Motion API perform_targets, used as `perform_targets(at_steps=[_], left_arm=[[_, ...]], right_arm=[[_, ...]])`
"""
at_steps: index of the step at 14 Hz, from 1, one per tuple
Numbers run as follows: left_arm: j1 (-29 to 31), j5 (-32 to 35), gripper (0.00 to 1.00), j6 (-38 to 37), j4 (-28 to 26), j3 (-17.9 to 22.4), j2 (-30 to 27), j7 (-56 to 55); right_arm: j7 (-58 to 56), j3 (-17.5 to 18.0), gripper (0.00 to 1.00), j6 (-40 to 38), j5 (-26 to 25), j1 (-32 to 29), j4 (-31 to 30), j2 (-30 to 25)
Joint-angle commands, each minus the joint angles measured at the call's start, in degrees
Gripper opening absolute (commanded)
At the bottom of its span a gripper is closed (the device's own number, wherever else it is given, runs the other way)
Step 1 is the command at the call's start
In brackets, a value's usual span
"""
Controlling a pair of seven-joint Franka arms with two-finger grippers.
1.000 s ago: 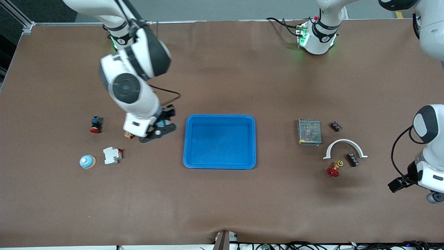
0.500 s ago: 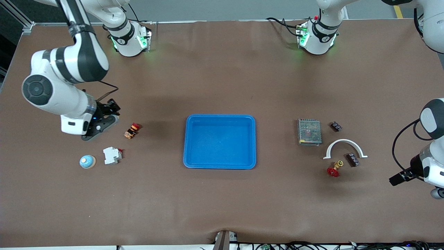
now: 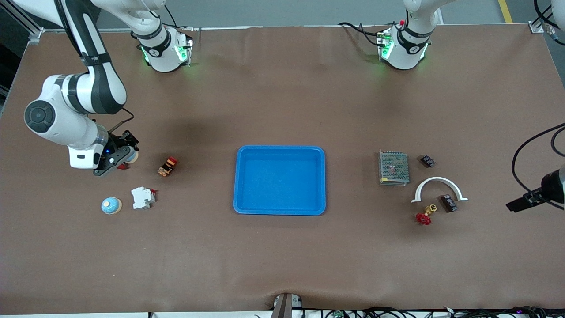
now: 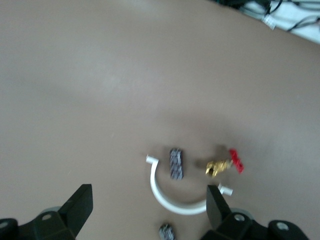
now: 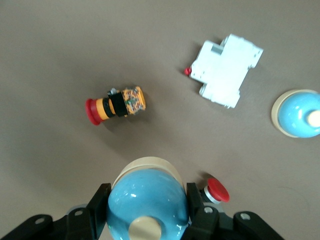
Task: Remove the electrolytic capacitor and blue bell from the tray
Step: 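Lift the blue button with the right gripper while the left gripper withdraws, then lower the blue button beside the red button and open the right gripper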
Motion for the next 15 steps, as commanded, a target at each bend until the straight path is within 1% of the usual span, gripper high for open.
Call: perform_targets(at_steps=[1, 3, 6, 8, 10, 13, 15], left_arm=[[0.5, -1.6, 1.00, -5.5, -1.7, -0.9, -4.1, 4.2], [0.4, -1.7, 1.00, -8.2, -1.9, -1.7, -6.0, 6.0], [0.5, -1.8, 1.00, -10.7, -3.3, -4.1, -9.1, 6.0], [0.6, -1.8, 1.00, -12.2, -4.4, -5.3, -11.0, 6.6], [0.6, -1.8, 1.00, -12.4, -6.6, -6.0, -14.0, 7.6], [0.6, -2.2, 1.00, -12.4, -8.3, -6.6, -17.4, 7.9], [0.8, -6.9, 1.00, -14.9, -7.9, -6.5, -19.4, 8.0]], right_arm=[[-0.9, 1.1, 0.39, 3.3, 0.2, -1.4, -3.9, -1.3], [-0.9, 1.1, 0.39, 5.7, 0.2, -1.4, -4.7, 0.6], [-0.9, 1.1, 0.39, 7.7, 0.2, -1.4, -5.4, 2.7], [-0.9, 1.2, 0.39, 11.1, 0.2, -1.4, -7.4, 3.5], [-1.0, 1.2, 0.39, 14.9, 0.2, -1.4, -9.1, 4.8], [-3.8, 1.2, 0.39, 19.2, 0.2, -2.5, -9.1, 8.4], [-5.1, 1.2, 0.39, 22.2, 0.2, -3.2, -9.1, 10.9]])
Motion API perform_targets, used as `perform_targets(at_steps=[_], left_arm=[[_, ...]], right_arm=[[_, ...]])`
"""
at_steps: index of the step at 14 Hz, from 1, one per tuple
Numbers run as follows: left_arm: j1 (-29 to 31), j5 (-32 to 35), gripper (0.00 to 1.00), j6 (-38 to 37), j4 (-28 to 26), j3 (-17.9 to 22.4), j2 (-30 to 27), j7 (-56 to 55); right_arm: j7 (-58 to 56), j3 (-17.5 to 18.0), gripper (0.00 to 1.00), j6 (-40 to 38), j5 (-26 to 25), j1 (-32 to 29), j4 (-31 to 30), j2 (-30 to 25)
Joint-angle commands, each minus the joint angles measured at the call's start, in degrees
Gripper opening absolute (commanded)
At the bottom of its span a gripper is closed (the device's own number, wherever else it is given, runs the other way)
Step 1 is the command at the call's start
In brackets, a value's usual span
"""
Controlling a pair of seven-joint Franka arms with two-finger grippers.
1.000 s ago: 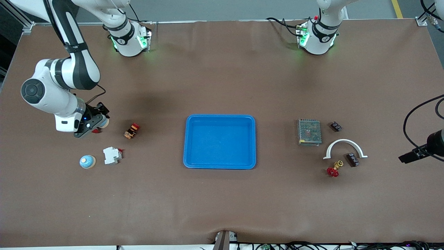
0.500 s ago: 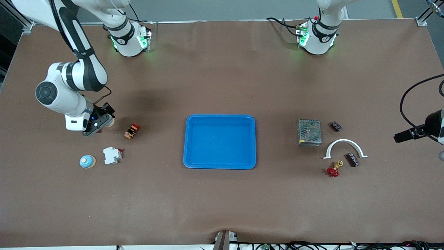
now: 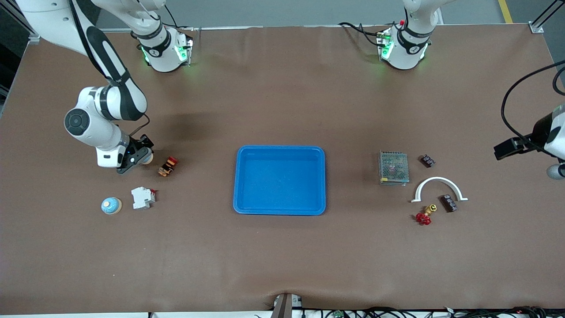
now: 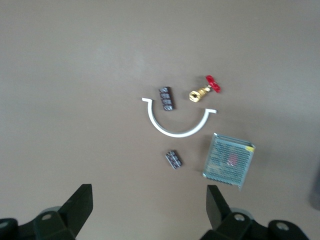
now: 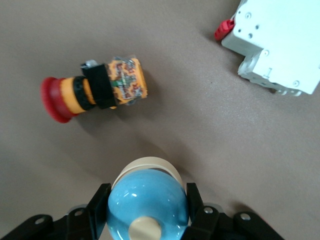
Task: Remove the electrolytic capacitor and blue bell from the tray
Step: 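Lower the blue button beside the red button and open the right gripper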
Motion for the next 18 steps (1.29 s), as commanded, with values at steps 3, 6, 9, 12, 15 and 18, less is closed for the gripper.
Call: perform_targets(at_steps=[3, 6, 9, 12, 15, 18], left_arm=[[0.8, -4.6, 1.00, -2.4, -1.3, -0.3, -5.5, 2.6], [0.3, -4.5, 1.00, -4.3, -1.0, -0.6, -8.1, 3.9], [-10.5, -4.8, 1.00, -5.6, -2.0, 9.4, -9.9, 4.1], [-18.7, -5.8, 1.00, -5.6, -6.6, 16.5, -13.3, 4.4], [-22.6, -7.6, 1.00, -4.9, -9.8, 21.0, -16.0, 4.4], [-22.7, -7.6, 1.00, -3.0, -11.6, 20.9, -17.8, 4.3]], right_arm=[[-2.3, 1.0, 0.40, 3.5, 0.2, -2.1, -0.6, 2.4], [-2.3, 1.0, 0.41, 3.5, 0.2, -2.1, -0.6, 2.4], [-2.2, 1.0, 0.80, 2.8, 0.2, -1.7, -0.3, 2.3], [-2.0, 1.1, 1.00, 2.5, 0.2, -1.8, -0.1, 1.9], [-1.5, 1.4, 1.00, 1.4, 0.2, -1.6, 0.4, 1.0], [-1.2, 1.4, 1.00, -1.4, 0.4, -1.5, 2.0, 0.2]])
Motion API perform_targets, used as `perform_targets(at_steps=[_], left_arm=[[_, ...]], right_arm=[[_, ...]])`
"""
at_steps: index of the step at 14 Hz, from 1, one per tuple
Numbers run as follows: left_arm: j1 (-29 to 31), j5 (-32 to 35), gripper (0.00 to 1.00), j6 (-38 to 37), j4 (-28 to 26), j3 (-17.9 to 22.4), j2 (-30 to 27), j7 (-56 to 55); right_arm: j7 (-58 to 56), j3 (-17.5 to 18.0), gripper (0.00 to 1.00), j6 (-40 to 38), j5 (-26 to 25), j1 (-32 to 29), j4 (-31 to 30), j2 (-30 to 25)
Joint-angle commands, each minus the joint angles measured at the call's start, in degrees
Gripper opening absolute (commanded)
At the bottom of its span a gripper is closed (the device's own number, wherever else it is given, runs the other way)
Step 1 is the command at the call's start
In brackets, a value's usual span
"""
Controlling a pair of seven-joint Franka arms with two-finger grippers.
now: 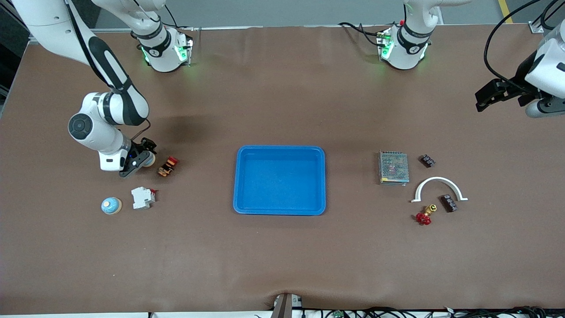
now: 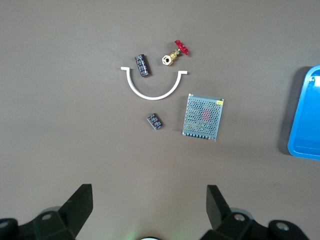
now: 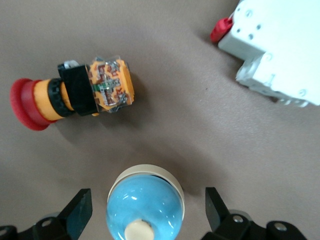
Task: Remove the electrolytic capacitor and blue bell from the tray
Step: 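Lower the blue button beside the red button and open the right gripper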
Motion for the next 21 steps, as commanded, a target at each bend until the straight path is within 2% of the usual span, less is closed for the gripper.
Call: perform_targets(at_steps=[1, 7, 11, 14, 21], left_arm=[[-0.1, -1.9, 1.00, 2.5, -2.9, 0.7, -2.6, 1.6], [-0.4, -2.6, 1.00, 2.0, -2.9, 0.4, -2.5, 1.5], [-0.4, -2.6, 1.00, 1.1, -3.1, 0.4, -2.5, 1.4], [-0.4, -2.6, 1.00, 0.4, -2.9, 0.4, -2.6, 1.4], [-0.4, -2.6, 1.00, 0.3, -2.9, 0.2, -2.6, 1.0]], right_arm=[[0.6, 0.9, 1.00, -3.3, 0.4, -0.6, 1.3, -2.1], [11.3, 1.0, 1.00, -15.2, 0.5, 2.8, 10.4, -3.8], [22.0, 0.9, 1.00, -30.9, 0.4, 7.4, 21.7, -4.6], [28.2, 0.9, 1.00, -37.8, 0.3, 9.7, 27.5, -7.5], [35.4, 0.7, 1.00, -60.4, -1.1, 10.2, 46.2, -8.2]])
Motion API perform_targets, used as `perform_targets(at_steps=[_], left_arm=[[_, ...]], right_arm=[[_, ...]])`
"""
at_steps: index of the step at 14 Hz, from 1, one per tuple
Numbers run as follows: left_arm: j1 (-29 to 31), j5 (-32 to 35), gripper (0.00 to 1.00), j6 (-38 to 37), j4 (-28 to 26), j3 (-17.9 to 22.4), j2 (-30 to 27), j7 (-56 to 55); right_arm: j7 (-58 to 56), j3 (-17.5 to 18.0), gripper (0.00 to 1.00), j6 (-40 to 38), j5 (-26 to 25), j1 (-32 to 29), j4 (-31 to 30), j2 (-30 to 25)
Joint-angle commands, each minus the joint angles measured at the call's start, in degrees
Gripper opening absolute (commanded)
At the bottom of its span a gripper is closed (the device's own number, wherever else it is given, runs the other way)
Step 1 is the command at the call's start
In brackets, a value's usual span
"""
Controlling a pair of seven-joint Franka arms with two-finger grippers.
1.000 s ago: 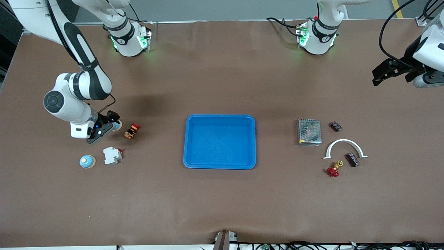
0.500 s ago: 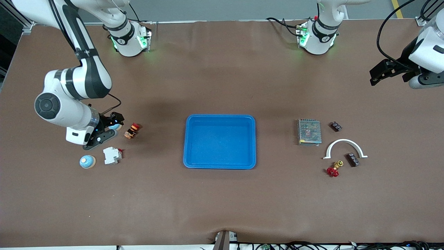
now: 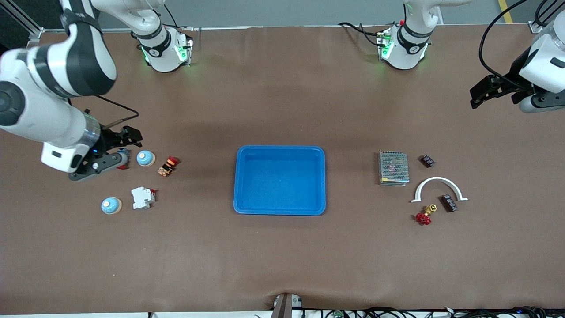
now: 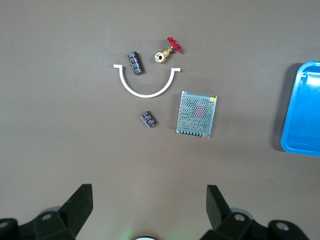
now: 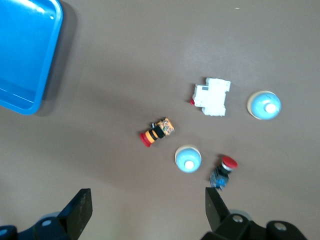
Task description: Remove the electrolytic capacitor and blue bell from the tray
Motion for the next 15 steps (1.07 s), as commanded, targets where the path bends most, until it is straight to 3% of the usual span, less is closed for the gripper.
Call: perform_targets(at_steps=[1, 4, 10, 13, 15], left_arm=[[-0.2, -1.2, 1.00, -0.5, -1.0, 0.3, -1.6, 0.9], [0.1, -1.1, 1.00, -0.5, -1.1, 0.3, -1.6, 1.3], [0.2, -1.1, 1.00, -0.4, -1.0, 0.3, -1.6, 1.1], [0.2, -1.0, 1.00, -0.4, -1.0, 0.4, -1.4, 1.1], [0.2, -0.9, 1.00, -0.4, -1.0, 0.4, -1.4, 1.1]], right_arm=[[3.6, -0.1, 1.00, -6.0, -2.5, 0.4, 6.6, 0.6], [6.9, -0.6, 1.00, -8.9, -4.2, -0.4, 10.4, 0.6], [6.6, -1.3, 1.00, -8.1, -0.9, -8.0, 11.7, -0.6], [6.6, -1.4, 1.00, -7.9, 1.3, -9.6, 10.1, -1.2], [7.3, -1.4, 1.00, -5.0, 2.6, -9.7, 5.4, -4.7]])
